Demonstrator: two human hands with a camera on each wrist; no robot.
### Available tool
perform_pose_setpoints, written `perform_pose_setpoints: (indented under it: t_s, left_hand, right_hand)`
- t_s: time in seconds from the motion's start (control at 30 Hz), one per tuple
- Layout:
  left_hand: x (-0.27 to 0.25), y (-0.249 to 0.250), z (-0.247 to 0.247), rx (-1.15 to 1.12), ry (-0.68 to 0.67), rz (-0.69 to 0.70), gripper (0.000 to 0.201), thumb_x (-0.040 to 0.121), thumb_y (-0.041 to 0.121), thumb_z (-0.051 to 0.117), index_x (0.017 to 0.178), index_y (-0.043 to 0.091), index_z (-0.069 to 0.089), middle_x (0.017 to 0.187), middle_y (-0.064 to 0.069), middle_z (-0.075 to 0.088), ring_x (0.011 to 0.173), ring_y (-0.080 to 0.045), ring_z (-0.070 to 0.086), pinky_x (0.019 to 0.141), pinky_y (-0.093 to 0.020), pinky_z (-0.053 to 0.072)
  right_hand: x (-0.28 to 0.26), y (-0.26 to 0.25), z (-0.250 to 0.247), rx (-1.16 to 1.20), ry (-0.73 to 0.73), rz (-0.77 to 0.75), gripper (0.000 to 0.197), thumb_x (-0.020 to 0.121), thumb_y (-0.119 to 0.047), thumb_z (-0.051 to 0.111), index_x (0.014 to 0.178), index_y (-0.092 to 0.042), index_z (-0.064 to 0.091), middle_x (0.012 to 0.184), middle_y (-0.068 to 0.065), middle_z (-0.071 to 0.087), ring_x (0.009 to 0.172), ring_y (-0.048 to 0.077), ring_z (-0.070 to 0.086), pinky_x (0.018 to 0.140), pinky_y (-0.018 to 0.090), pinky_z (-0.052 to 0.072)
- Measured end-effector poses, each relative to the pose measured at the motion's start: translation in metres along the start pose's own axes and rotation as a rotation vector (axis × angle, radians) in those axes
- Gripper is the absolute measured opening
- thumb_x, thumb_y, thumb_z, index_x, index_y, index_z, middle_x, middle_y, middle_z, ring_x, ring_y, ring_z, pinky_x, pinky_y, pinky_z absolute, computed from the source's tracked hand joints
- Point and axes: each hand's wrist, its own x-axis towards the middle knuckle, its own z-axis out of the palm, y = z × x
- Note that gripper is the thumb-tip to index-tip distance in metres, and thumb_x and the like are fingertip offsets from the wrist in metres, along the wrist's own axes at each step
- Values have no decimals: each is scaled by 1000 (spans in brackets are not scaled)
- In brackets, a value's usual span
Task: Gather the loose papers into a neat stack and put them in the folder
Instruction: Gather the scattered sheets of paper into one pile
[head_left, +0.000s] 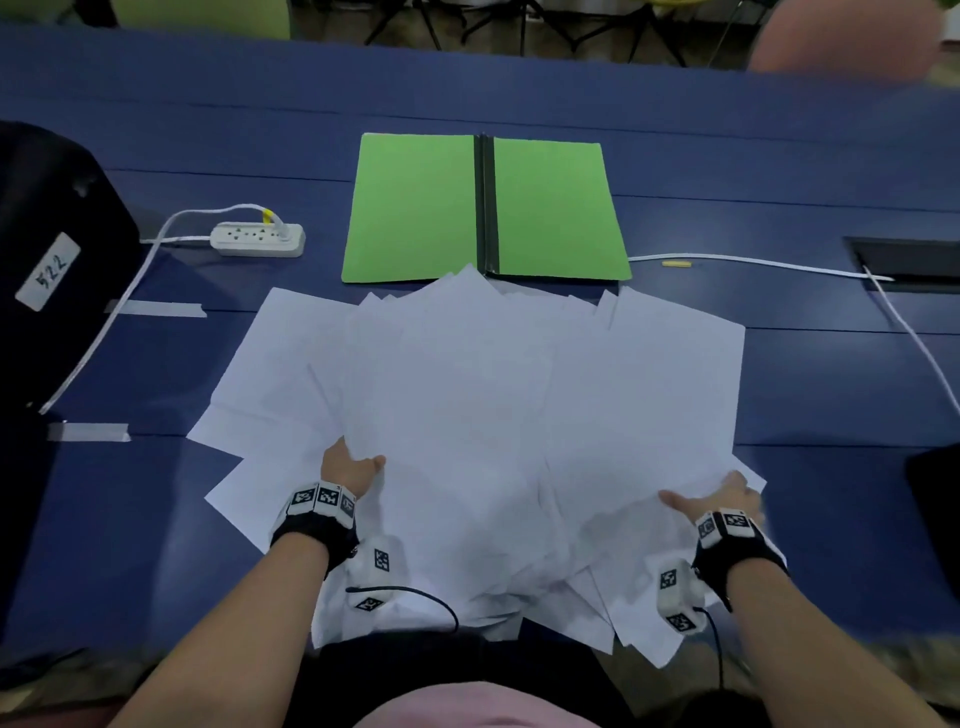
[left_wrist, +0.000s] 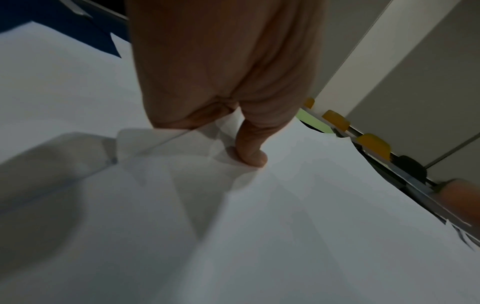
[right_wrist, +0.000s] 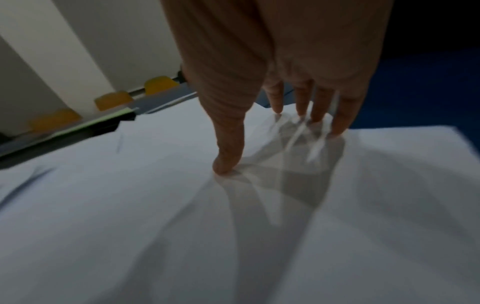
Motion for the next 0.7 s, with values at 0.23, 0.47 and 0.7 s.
perform_pose_setpoints:
  t_s: [0.23,0.47,0.7]
  left_hand:
    - [-7,-3,11,4,36,5,44,85,3,65,127,-5,51,131,-23,56,122,-38,53,106,-42,42]
    - [-11,-6,19,5,81,-13,44,85,6,65,126,-2,52,129,-22,58,120,-38,54,104,-43,43]
    - [-14,-7,27,-10,111,-26,46,84,5,66,127,-2,51,129,-22,58,119,-38,56,103,-42,44]
  right_hand:
    - [-3,12,1,102,78,257,113,47,-59,84,126,6,37,129,27,41,117,41,47,92,48,42]
    - [3,5,5,297,58,213,112,57,-54,81,133,10,30,132,24,45,124,35,46,88,44,48]
    - [10,-6,-9,202,-15,128,87,62,-53,80,120,5,52,127,24,45,115,37,50,90,41,47]
